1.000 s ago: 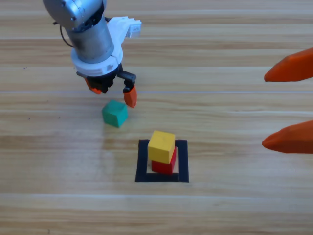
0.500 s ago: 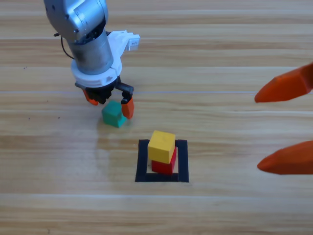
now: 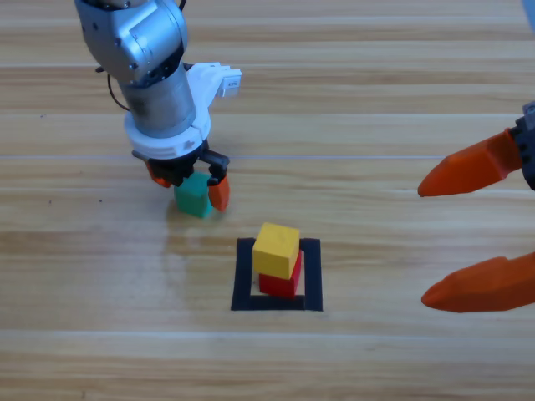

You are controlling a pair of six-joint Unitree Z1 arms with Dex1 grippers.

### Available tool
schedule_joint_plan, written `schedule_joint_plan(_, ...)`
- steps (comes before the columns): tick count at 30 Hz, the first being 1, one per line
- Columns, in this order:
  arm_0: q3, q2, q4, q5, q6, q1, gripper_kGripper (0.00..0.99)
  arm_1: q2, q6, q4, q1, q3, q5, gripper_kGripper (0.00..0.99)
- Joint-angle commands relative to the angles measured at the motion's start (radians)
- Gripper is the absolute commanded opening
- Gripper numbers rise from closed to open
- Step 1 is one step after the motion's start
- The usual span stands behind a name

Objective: Stack the blocks in the rectangular block: red at the bottom, yellow in the middle, green on top

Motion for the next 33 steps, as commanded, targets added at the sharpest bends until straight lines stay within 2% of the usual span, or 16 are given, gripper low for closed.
schedule_joint_plan(1,0.010,0.068,-0.014,0.008,0.000,-0.020,0.839,0.025,-0.008,0.017,-0.015,0.008,0.006,0.983)
schedule_joint_plan(7,0.017,0.085,-0.028,0.004,0.006,-0.019,0.624,0.025,-0.008,0.022,-0.015,0.005,0.006,0.982)
schedule_joint_plan(11,0.021,0.085,-0.035,0.002,0.009,-0.019,0.376,0.025,-0.008,0.028,-0.015,0.002,0.006,0.982)
schedule_joint_plan(16,0.024,0.047,-0.035,0.004,0.001,-0.017,0.121,0.025,-0.008,0.031,-0.015,0.001,0.006,0.982)
schedule_joint_plan(21,0.020,-0.051,-0.026,0.002,-0.069,-0.017,0.080,0.025,-0.008,0.031,-0.015,0.001,0.006,0.982)
schedule_joint_plan(23,-0.020,-0.079,0.022,0.002,-0.140,-0.017,0.064,0.025,-0.008,0.031,-0.015,0.001,0.006,0.982)
schedule_joint_plan(27,-0.287,-0.034,0.279,0.014,-0.289,-0.023,0.018,0.025,-0.006,0.036,-0.015,-0.002,0.006,0.982)
schedule_joint_plan(30,-0.494,0.009,0.454,0.023,-0.381,-0.062,0.020,0.024,-0.006,0.039,-0.014,-0.004,0.006,0.980)
schedule_joint_plan(33,-0.565,-0.005,0.525,0.023,-0.468,-0.102,0.021,0.024,-0.006,0.039,-0.015,-0.004,0.006,0.980)
